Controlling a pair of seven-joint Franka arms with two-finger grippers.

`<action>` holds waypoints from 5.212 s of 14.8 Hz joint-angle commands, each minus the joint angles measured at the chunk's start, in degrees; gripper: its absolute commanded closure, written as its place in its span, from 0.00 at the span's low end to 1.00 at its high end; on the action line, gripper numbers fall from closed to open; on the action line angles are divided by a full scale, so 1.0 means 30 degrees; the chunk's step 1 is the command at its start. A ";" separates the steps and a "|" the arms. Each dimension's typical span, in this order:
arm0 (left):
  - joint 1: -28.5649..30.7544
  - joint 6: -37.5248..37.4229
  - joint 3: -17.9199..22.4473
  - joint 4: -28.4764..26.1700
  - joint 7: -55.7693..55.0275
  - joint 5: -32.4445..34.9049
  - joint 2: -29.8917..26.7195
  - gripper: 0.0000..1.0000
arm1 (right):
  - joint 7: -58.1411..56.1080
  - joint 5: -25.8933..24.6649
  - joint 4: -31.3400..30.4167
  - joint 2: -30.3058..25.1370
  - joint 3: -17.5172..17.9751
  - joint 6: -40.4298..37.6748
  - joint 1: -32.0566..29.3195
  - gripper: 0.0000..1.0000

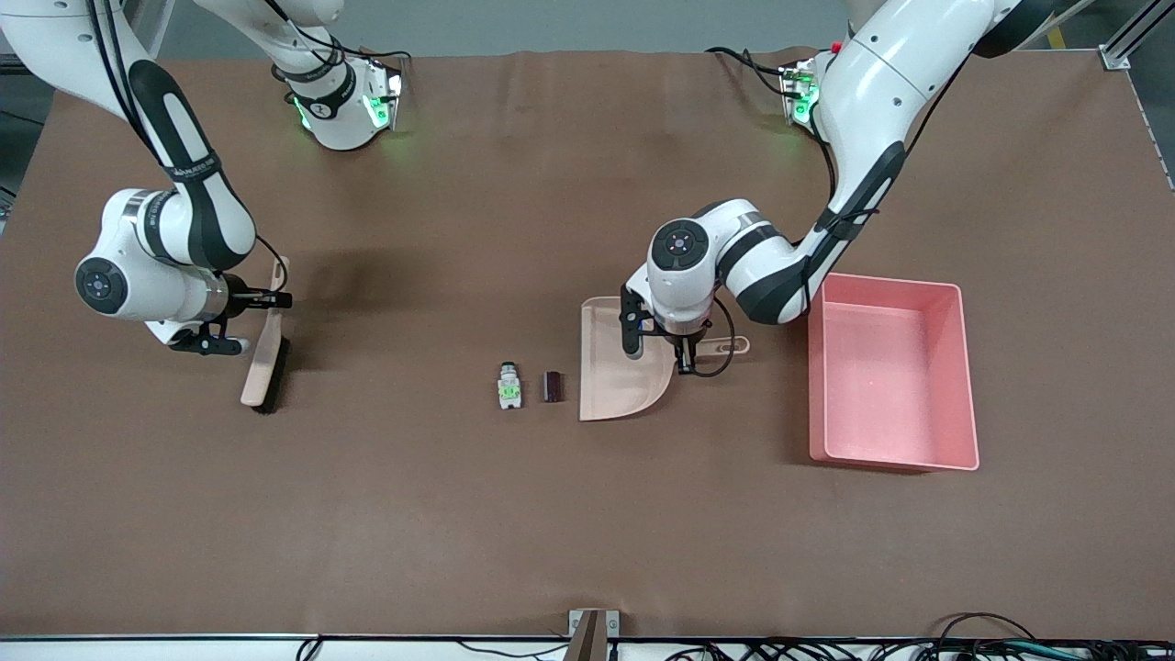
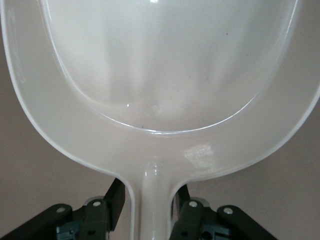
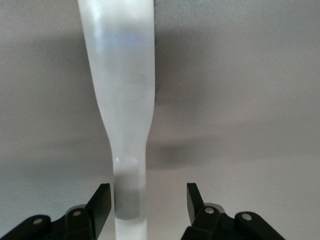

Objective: Clean e-waste and dump in bin
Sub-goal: 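Slide the dustpan with the left gripper toward the module and capacitor, then lift the brush with the right gripper and move it behind the parts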

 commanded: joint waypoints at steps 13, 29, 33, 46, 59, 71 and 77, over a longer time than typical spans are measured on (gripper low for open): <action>-0.0449 -0.2648 0.0108 0.2253 -0.0100 0.0541 0.0243 0.95 | 0.0910 0.0536 -0.0206 -0.0203 0.0357 -0.0021 0.0172 0.39; -0.1678 -0.5106 0.0284 0.5415 0.0427 0.1948 0.2205 0.95 | 0.0969 0.0536 -0.0176 -0.0232 0.0328 -0.0021 0.0026 0.78; -0.1826 -0.5109 0.0313 0.5506 0.0369 0.2066 0.2557 0.95 | 0.0969 0.0594 -0.0147 -0.0262 0.0328 0.0008 -0.0033 1.00; -0.3262 -0.4845 0.0958 0.6443 0.0164 0.2007 0.3406 0.95 | 0.1345 0.3519 0.5597 -0.0408 0.0445 -0.5500 0.2101 1.00; -0.3965 -0.4523 0.0987 0.7205 -0.0305 0.2007 0.4081 0.95 | 0.8380 0.6365 0.4095 0.1255 0.0416 -0.0665 1.0572 1.00; -0.4082 -0.4523 0.1134 0.7205 -0.0481 0.1978 0.4227 0.97 | 0.9377 0.6336 0.6708 0.4162 0.0416 -0.0783 1.2709 1.00; -0.4082 -0.4523 0.1134 0.7205 -0.0481 0.1978 0.4257 0.97 | 0.9699 0.6366 0.7614 0.4512 0.0445 -0.0841 1.3705 1.00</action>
